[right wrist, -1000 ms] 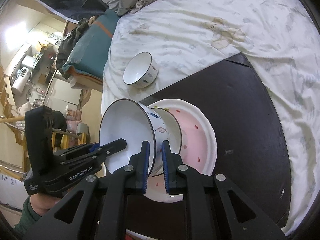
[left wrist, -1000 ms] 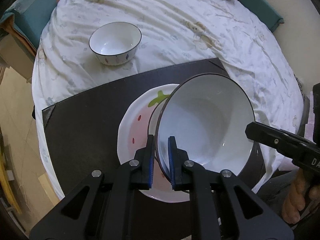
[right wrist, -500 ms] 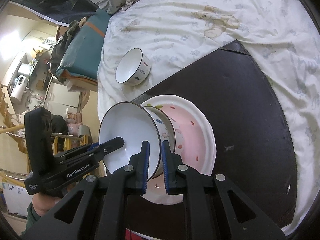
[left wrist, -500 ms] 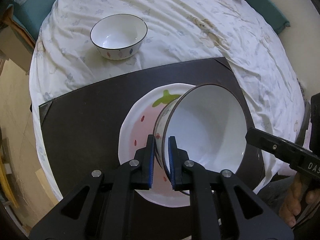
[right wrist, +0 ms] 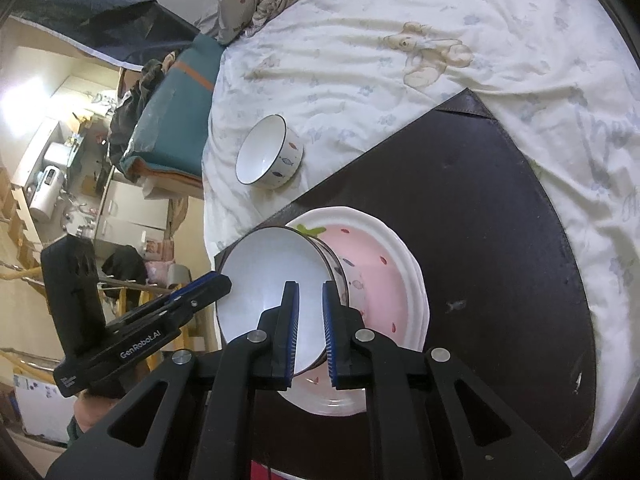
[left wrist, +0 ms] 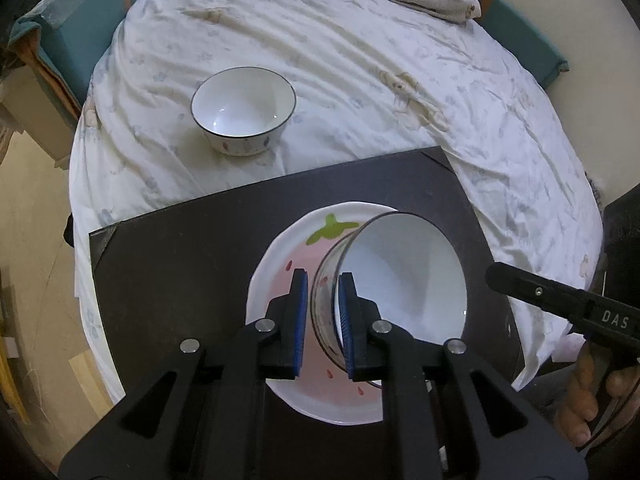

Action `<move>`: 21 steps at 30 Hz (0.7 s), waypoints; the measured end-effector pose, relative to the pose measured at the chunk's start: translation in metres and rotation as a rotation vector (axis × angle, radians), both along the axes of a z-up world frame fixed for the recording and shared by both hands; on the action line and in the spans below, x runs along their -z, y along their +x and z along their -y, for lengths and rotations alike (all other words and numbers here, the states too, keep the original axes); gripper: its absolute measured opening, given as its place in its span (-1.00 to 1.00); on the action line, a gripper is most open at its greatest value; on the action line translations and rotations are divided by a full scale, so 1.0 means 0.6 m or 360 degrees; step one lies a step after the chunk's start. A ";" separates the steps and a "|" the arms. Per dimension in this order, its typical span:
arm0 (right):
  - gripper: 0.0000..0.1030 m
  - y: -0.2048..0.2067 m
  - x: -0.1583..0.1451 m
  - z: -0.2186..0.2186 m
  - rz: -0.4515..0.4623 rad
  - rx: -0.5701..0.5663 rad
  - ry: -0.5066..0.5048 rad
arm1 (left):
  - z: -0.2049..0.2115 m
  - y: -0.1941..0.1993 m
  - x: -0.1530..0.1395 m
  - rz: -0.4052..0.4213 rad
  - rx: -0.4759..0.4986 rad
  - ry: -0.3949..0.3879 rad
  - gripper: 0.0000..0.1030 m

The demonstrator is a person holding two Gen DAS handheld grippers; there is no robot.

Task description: Organize plates and bowls

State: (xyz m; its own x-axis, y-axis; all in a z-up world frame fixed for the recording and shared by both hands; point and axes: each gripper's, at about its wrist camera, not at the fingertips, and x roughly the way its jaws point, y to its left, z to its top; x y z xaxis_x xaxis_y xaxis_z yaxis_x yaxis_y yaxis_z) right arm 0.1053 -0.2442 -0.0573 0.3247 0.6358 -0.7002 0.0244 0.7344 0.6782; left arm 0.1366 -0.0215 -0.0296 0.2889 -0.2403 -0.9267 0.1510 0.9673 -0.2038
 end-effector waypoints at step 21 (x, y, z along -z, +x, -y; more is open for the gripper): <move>-0.70 0.029 0.010 -0.020 0.0012 -0.0037 -0.0084 | -0.003 0.018 0.026 -0.0071 -0.0035 -0.0036 -0.76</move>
State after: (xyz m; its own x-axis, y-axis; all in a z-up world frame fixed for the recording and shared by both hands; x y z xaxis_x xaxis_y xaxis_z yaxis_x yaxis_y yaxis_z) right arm 0.1229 -0.2324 -0.0636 0.3154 0.6055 -0.7306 0.0018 0.7695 0.6386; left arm 0.1471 -0.0198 -0.0453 0.2528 -0.2556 -0.9331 0.1197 0.9653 -0.2320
